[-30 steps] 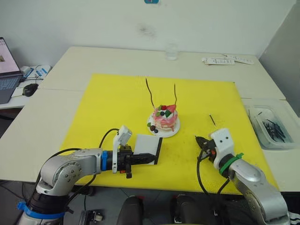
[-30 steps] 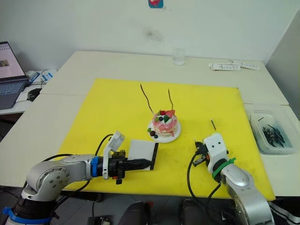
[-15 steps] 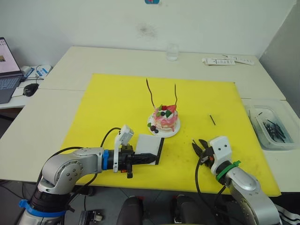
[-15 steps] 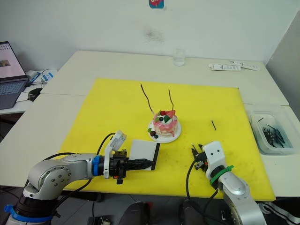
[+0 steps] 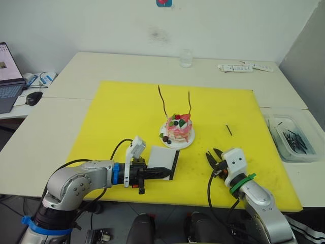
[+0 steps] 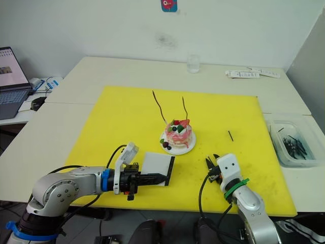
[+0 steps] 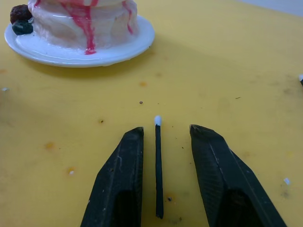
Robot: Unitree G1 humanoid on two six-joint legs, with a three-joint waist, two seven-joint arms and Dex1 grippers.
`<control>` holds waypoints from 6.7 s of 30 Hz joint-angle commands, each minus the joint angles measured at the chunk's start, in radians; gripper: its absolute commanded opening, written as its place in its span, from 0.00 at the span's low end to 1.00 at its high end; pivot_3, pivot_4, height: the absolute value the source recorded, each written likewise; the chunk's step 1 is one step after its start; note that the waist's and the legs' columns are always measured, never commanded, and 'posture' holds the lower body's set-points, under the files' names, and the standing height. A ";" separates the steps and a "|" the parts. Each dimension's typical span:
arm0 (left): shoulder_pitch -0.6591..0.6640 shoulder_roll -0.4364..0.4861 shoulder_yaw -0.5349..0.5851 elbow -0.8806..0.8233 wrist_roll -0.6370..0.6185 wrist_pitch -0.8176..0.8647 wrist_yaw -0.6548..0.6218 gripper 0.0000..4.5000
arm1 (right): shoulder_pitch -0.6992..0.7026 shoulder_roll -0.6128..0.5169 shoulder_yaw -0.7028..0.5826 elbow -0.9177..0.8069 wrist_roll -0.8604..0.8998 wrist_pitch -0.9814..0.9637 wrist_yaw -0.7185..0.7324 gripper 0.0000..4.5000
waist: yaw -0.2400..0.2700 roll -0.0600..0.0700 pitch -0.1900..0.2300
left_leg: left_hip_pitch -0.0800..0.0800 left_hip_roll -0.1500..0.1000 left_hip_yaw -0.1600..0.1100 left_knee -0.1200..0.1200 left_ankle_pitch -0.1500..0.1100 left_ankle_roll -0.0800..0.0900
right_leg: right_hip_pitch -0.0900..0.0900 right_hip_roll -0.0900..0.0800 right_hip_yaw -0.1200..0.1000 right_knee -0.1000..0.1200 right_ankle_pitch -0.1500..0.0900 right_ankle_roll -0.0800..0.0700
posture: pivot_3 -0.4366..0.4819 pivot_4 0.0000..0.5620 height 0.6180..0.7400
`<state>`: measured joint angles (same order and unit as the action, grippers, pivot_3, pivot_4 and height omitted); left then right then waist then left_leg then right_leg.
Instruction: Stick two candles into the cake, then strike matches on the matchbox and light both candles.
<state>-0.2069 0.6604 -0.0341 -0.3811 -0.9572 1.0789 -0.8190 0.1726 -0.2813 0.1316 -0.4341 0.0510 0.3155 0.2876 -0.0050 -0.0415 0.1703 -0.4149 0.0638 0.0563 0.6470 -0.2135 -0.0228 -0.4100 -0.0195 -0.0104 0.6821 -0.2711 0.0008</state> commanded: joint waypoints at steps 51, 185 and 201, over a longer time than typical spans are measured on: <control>-0.233 -0.227 0.107 0.109 -0.161 0.195 0.286 0.00 | -0.499 -0.538 0.204 -0.419 0.148 0.441 0.398 0.01 | 0.003 0.000 0.001 | -0.002 -0.003 0.000 0.000 0.000 0.000 | 0.001 0.000 -0.001 -0.002 -0.001 0.003 | 0.48 0.27 0.72; 0.083 0.074 0.175 0.044 -0.094 0.064 0.058 0.00 | -1.045 -0.202 0.274 0.066 -0.212 0.153 0.357 0.01 | 0.001 0.000 0.006 | -0.012 0.000 0.000 -0.002 0.000 -0.002 | -0.011 -0.001 -0.002 0.000 -0.002 -0.001 | 0.48 0.27 0.72; 0.080 0.063 0.170 0.036 -0.092 0.061 0.057 0.00 | -1.045 -0.168 0.259 0.078 -0.262 0.117 0.383 0.01 | 0.001 0.000 0.006 | -0.012 0.000 0.001 -0.001 0.000 -0.002 | -0.011 -0.001 -0.002 0.000 -0.001 -0.002 | 0.48 0.27 0.72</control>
<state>-0.1228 0.7227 0.1343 -0.3117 -1.0456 1.1485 -0.7537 -0.8508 -0.4509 0.4161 -0.3292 -0.1967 0.4428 0.6714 -0.0037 -0.0415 0.1759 -0.4266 0.0639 0.0569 0.6457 -0.2131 -0.0248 -0.4210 -0.0208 -0.0123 0.6825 -0.2724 -0.0009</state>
